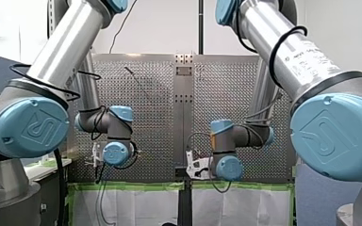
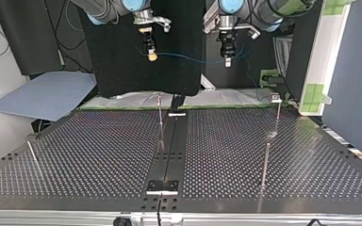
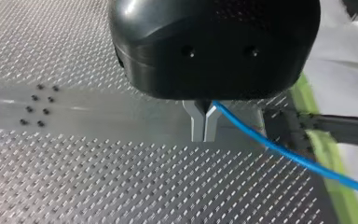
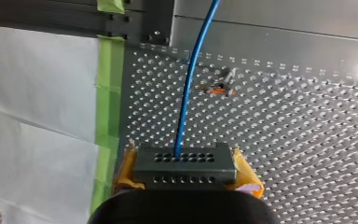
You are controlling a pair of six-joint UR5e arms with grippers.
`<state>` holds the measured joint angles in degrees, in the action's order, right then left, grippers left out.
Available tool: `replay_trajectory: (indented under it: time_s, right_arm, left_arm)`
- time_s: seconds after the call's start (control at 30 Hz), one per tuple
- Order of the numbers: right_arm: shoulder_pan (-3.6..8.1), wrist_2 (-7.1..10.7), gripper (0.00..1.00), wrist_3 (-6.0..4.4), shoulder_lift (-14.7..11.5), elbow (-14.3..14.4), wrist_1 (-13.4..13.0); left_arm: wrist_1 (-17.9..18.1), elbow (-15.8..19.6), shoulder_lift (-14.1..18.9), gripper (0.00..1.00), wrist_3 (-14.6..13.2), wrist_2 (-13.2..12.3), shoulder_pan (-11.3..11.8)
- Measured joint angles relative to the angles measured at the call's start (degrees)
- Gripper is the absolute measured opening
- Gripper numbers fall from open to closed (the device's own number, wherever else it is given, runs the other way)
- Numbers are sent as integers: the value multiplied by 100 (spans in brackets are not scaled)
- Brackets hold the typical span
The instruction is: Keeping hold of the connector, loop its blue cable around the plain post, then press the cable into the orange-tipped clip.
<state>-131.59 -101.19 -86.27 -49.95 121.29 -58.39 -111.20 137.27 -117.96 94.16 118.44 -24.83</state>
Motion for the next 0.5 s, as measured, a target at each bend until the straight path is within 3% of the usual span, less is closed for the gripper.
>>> replay_trajectory:
  time_s: [0.07, 0.17, 0.5]
  right_arm:
    - [-23, -37, 0, 55, -87, -87, 86]
    - [-46, 8, 0, 28, -243, -231, 242]
    - [36, 464, 0, -454, -802, -581, 801]
  left_arm:
    - [-74, -39, 75, 0, 61, 44, 60]
    - [-228, -65, 228, 0, 108, 123, 113]
    - [-795, -405, 797, 0, 52, 631, 211]
